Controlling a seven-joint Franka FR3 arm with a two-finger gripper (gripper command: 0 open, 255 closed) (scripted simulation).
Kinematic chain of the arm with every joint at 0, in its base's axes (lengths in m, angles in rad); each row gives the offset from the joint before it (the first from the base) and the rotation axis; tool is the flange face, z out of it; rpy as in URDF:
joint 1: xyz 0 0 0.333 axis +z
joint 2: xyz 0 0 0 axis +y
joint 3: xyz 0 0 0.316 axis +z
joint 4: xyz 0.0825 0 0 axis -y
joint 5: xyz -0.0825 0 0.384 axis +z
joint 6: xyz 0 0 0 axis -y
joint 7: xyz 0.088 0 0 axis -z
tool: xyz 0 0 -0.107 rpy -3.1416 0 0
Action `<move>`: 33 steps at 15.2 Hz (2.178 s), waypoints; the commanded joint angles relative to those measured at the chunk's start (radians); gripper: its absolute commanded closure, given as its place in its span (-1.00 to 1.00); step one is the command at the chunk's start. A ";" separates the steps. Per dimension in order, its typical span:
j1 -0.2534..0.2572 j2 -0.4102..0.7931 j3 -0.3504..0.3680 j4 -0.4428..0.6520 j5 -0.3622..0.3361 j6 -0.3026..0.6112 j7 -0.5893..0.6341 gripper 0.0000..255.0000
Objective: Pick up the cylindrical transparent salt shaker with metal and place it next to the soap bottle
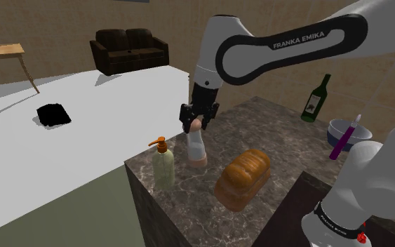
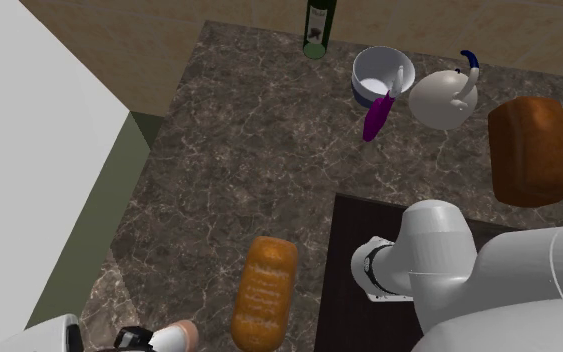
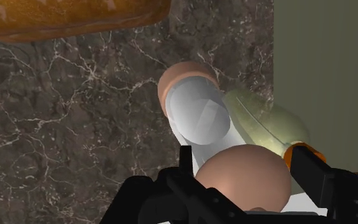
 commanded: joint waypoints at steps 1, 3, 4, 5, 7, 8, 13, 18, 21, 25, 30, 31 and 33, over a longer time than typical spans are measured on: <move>0.000 0.007 0.001 -0.020 0.001 0.027 -0.004 1.00; 0.001 0.014 0.002 -0.040 0.002 0.054 -0.006 1.00; 0.001 0.018 0.003 -0.050 0.003 0.068 -0.008 1.00; 0.001 0.022 0.003 -0.060 0.003 0.082 -0.009 1.00; 0.002 0.031 0.004 -0.078 0.004 0.109 -0.011 1.00; 0.002 0.035 0.005 -0.087 0.005 0.122 -0.012 1.00; 0.004 0.062 0.009 -0.129 0.007 0.191 -0.018 1.00; 0.005 0.089 0.011 -0.161 0.008 0.249 -0.023 1.00; 0.005 0.089 0.011 -0.161 0.008 0.249 -0.023 1.00; 0.005 0.089 0.011 -0.161 0.008 0.249 -0.023 1.00; 0.005 0.089 0.011 -0.161 0.008 0.249 -0.023 -1.00; 0.005 0.089 0.011 -0.161 0.008 0.249 -0.023 -1.00; 0.002 0.047 0.004 -0.136 0.010 0.181 -0.025 -1.00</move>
